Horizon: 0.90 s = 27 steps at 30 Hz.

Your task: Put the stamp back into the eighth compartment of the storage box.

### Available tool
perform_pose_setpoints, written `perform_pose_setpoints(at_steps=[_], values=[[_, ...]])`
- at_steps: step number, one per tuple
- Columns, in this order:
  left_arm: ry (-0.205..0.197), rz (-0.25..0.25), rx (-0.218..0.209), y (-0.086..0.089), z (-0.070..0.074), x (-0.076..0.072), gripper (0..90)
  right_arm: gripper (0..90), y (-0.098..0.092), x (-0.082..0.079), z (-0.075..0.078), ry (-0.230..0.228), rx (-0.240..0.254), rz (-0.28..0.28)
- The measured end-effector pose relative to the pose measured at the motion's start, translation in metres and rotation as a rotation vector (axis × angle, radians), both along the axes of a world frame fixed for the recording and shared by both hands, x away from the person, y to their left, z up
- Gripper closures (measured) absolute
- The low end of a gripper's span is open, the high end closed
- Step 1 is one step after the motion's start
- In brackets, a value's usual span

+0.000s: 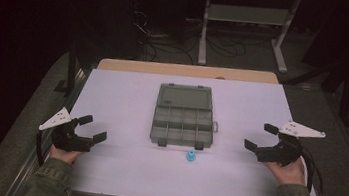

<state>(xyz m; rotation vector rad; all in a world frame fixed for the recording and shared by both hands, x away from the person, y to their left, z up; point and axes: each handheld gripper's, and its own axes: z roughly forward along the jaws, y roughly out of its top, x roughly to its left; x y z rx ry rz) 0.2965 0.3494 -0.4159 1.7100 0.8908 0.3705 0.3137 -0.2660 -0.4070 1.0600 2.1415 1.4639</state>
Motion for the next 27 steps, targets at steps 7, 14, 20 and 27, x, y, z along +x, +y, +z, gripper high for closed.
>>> perform_pose_setpoints(at_steps=[7, 14, 20, 27], values=[[-0.001, 0.000, 0.003, 0.000, 0.000, -0.001, 0.0, 0.0, 0.001, 0.000, 0.001, -0.004, 0.001, 0.007], [0.000, -0.006, 0.005, -0.001, 0.000, -0.001, 0.0, 0.0, 0.002, -0.001, 0.003, -0.001, 0.007, 0.013], [-0.003, -0.003, 0.005, -0.001, 0.001, -0.002, 0.0, 0.0, 0.007, -0.003, 0.008, -0.007, -0.001, 0.028], [-0.002, -0.004, 0.002, -0.002, 0.001, -0.003, 0.0, 0.0, 0.011, -0.003, 0.011, 0.014, -0.027, 0.043]])
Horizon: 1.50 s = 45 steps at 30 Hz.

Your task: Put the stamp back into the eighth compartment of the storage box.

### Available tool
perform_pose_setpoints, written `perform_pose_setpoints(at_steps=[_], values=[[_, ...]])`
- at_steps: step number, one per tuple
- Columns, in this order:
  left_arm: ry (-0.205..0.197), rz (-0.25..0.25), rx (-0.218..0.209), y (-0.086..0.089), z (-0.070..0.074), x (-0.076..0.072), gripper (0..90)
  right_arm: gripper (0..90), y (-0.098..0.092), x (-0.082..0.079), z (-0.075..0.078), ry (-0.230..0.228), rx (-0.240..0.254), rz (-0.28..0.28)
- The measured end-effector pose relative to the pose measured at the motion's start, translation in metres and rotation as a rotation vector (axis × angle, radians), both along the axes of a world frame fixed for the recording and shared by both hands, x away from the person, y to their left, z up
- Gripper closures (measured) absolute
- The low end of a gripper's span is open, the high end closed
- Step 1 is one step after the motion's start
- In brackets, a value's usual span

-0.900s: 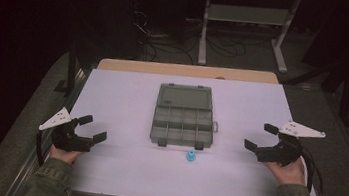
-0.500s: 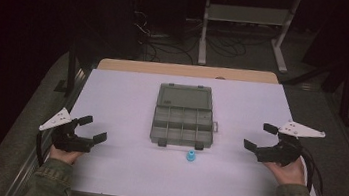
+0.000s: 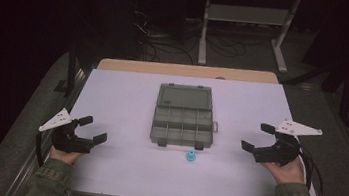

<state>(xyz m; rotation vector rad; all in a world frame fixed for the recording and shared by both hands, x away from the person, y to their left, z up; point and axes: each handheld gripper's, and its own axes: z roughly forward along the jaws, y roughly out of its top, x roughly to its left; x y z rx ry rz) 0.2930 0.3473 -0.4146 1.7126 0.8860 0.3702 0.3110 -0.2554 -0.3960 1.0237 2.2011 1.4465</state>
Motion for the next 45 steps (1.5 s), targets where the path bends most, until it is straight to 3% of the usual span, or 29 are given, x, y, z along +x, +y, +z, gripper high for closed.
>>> perform_pose_setpoints(at_steps=[22, 45], values=[[-0.008, 0.008, 0.002, 0.000, 0.001, -0.001, 0.0, 0.0, 0.021, 0.000, 0.015, 0.004, -0.042, 0.085], [-0.006, 0.014, -0.001, 0.001, 0.001, -0.001, 0.0, 0.0, 0.045, 0.001, 0.018, 0.018, -0.098, 0.159]])
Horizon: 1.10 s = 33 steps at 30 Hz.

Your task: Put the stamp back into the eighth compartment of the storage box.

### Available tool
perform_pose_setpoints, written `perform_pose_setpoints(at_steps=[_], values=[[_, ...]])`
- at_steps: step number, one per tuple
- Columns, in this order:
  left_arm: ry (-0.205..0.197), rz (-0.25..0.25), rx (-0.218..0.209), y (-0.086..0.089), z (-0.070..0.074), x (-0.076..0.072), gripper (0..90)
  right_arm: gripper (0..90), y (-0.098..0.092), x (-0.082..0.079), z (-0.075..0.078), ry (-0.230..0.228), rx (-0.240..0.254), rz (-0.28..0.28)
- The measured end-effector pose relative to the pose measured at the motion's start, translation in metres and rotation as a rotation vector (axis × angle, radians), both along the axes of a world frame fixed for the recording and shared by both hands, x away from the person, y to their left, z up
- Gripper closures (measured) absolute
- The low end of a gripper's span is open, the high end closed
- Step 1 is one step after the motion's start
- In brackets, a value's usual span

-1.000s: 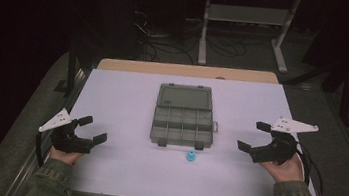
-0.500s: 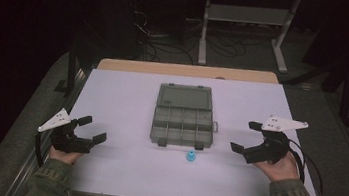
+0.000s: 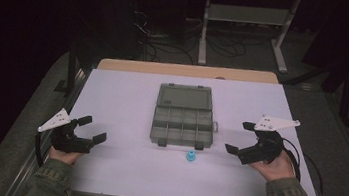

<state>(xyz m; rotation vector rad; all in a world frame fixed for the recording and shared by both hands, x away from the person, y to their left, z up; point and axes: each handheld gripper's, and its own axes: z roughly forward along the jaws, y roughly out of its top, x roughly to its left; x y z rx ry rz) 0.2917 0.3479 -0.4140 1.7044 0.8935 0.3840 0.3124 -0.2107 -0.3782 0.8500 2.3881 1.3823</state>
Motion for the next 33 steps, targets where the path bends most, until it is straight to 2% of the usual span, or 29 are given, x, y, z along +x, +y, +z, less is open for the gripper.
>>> perform_pose_setpoints(at_steps=[33], values=[[0.001, -0.002, 0.000, 0.000, 0.000, 0.000, 0.0, 0.0, 0.024, 0.002, -0.003, 0.031, -0.038, 0.075]])
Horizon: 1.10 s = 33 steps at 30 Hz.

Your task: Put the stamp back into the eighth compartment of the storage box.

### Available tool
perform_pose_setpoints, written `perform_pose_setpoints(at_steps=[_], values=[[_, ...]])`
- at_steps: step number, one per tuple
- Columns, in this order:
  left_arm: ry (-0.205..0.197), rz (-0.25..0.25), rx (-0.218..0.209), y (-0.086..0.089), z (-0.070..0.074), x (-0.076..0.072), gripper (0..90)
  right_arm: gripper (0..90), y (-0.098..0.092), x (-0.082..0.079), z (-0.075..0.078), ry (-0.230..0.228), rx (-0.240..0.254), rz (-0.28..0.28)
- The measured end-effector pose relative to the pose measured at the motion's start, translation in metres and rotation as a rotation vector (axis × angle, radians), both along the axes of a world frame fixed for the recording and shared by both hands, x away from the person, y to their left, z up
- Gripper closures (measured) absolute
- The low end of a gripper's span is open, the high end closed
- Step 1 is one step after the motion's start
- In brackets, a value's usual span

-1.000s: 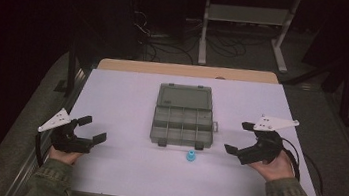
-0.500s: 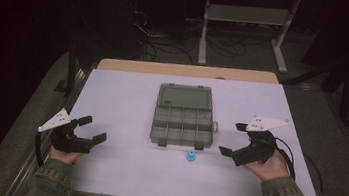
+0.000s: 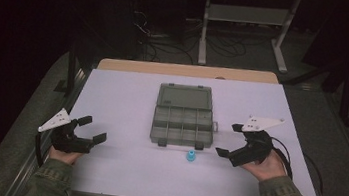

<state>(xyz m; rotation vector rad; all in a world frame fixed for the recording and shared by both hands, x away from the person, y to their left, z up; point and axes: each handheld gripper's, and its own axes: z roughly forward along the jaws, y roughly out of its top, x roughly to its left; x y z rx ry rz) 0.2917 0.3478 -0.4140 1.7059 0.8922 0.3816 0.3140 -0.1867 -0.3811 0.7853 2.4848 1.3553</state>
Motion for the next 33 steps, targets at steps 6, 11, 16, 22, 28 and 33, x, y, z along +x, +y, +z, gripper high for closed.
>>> perform_pose_setpoints(at_steps=[6, 11, 16, 22, 28, 33], values=[[-0.001, -0.001, 0.001, 0.000, 0.000, 0.000, 0.0, 0.0, 0.006, 0.000, -0.001, 0.003, -0.013, 0.021], [-0.001, -0.002, 0.002, 0.000, 0.000, 0.000, 0.0, 0.0, 0.010, 0.000, -0.002, 0.006, -0.022, 0.035], [-0.001, -0.003, 0.002, 0.000, 0.000, 0.000, 0.0, 0.0, 0.017, -0.001, -0.004, 0.014, -0.032, 0.058], [0.000, -0.005, 0.003, -0.001, 0.000, 0.000, 0.0, 0.0, 0.024, -0.001, -0.005, 0.022, -0.041, 0.081], [0.000, -0.005, 0.003, -0.001, 0.000, 0.000, 0.0, 0.0, 0.030, -0.002, -0.007, 0.031, -0.052, 0.102], [0.000, -0.006, 0.003, -0.001, 0.000, 0.000, 0.0, 0.0, 0.036, -0.002, -0.011, 0.047, -0.081, 0.122]])
